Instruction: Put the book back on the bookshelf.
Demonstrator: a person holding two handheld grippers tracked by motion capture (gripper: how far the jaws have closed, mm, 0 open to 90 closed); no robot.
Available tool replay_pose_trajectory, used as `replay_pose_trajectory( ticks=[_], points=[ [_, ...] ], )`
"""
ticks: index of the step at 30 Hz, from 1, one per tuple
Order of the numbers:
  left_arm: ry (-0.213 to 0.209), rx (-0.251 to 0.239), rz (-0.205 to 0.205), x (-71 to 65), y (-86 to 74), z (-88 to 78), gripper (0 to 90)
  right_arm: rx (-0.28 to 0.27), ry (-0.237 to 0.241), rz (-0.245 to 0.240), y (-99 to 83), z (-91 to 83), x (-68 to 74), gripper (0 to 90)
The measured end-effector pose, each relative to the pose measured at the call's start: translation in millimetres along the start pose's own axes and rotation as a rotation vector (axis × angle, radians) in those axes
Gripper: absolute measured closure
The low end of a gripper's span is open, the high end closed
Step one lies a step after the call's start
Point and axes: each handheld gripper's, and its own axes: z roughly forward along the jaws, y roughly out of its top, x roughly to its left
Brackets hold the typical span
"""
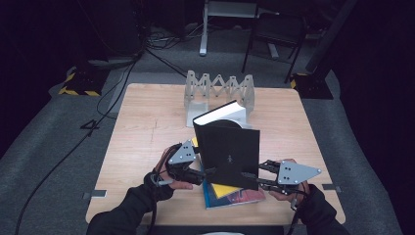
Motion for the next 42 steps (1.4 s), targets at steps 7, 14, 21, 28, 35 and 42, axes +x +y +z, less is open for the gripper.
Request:
replay_pose_trajectory(
  ticks=[7, 14, 21, 28, 35, 42],
  points=[
    [-0.013, -0.024, -0.05, 7.4, 4.5, 3.9, 18.7, 0.02, -0.045, 0.027, -7.3, -8.3, -4.2, 67.8],
    [-0.006, -0.042, 0.02, -0.6, 11.1, 0.5, 26.1, 0.089, -0.076, 0.033, -16.0, -9.2, -5.4, 63.3],
    [-0.022, -0.054, 0.09, -9.6, 15.4, -1.0, 39.8, 0.133, -0.217, 0.065, -22.3, -9.7, -11.8, 57.8],
    [-0.039, -0.045, 0.121, -15.6, 19.9, 0.9, 43.2, 0.14, -0.309, 0.138, -24.7, -7.7, -21.5, 45.1],
    [-0.041, -0.064, 0.089, -13.0, 21.5, 3.7, 42.9, 0.13, -0.274, 0.147, -23.5, -1.8, -20.9, 54.0],
    [-0.036, -0.08, 0.071, -13.0, 27.3, 6.4, 42.7, 0.131, -0.264, 0.133, -22.6, 1.7, -17.8, 56.9]
  ],
)
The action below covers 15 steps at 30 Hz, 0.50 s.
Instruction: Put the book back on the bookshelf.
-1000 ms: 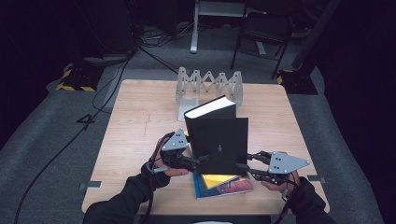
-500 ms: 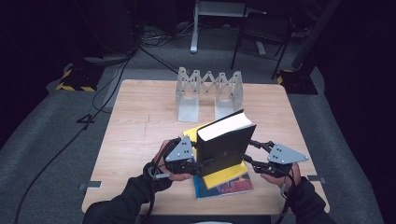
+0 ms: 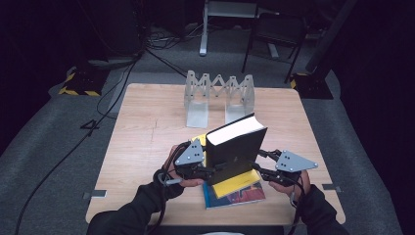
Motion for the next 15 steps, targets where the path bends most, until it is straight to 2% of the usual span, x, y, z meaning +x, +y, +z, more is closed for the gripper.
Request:
replay_pose_trajectory(
  ticks=[2, 15],
  points=[
    [0.004, -0.005, 0.008, 0.4, 1.7, 0.3, 42.6, -0.007, 0.001, 0.001, -0.6, -0.9, -0.2, 58.7],
    [0.034, -0.098, -0.022, 0.6, 29.4, 6.2, 42.0, -0.005, 0.001, -0.009, -0.3, -1.9, 0.7, 59.9]
  ],
)
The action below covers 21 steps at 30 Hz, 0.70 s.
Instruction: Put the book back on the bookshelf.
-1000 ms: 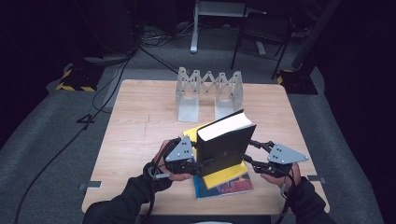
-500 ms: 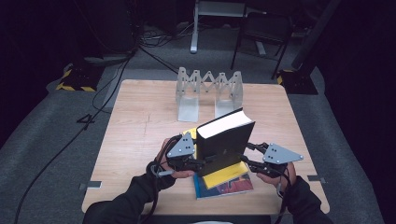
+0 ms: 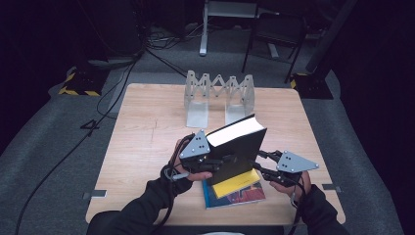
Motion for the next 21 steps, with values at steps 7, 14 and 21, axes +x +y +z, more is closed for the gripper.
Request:
replay_pose_trajectory(
  ticks=[7, 14, 21],
  points=[
    [0.028, -0.034, -0.005, 0.6, 12.0, 0.1, 41.6, 0.011, 0.005, -0.01, -0.7, 1.2, 1.5, 59.3],
    [0.025, -0.024, -0.024, 2.5, 14.2, -0.1, 43.9, 0.019, 0.01, -0.01, -0.9, 2.4, 1.4, 52.7],
    [0.011, -0.036, -0.069, 8.5, 13.7, -3.2, 48.6, 0.035, 0.005, 0.011, -4.5, 1.0, -1.2, 49.6]
  ],
)
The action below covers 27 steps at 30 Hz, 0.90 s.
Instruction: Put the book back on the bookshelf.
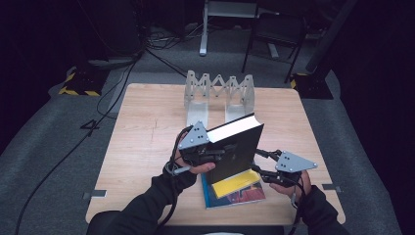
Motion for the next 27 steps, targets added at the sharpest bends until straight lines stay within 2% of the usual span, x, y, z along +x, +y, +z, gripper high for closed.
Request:
replay_pose_trajectory(
  ticks=[6, 7, 13, 19, 21, 22, 23, 27],
  points=[
    [0.011, 0.003, 0.015, -3.1, 4.0, -0.9, 50.9, 0.006, -0.007, 0.019, -3.9, -4.0, -5.1, 48.6],
    [0.028, 0.007, 0.03, -4.3, 6.9, -1.7, 51.1, 0.008, -0.011, 0.025, -5.0, -5.2, -6.3, 48.1],
    [0.055, 0.019, 0.055, -3.4, 12.5, -5.9, 51.5, 0.013, -0.018, 0.032, -6.4, -8.0, -8.8, 47.7],
    [0.125, 0.029, 0.086, 1.5, 16.5, -15.2, 51.7, 0.036, -0.024, 0.034, -10.1, -8.3, -10.8, 47.3],
    [0.152, 0.028, 0.088, 3.8, 16.8, -18.9, 51.8, 0.032, -0.026, 0.033, -10.9, -8.9, -11.7, 47.3],
    [0.152, 0.028, 0.088, 3.8, 16.8, -18.9, 51.8, 0.032, -0.024, 0.039, -11.4, -9.5, -11.8, 47.4],
    [0.174, 0.024, 0.083, 7.8, 17.3, -24.1, 51.9, 0.032, -0.021, 0.043, -12.1, -9.8, -11.9, 47.3],
    [0.196, 0.014, 0.084, 12.1, 17.9, -31.5, 51.9, 0.034, -0.018, 0.039, -12.5, -10.0, -11.4, 47.3]
  ],
)
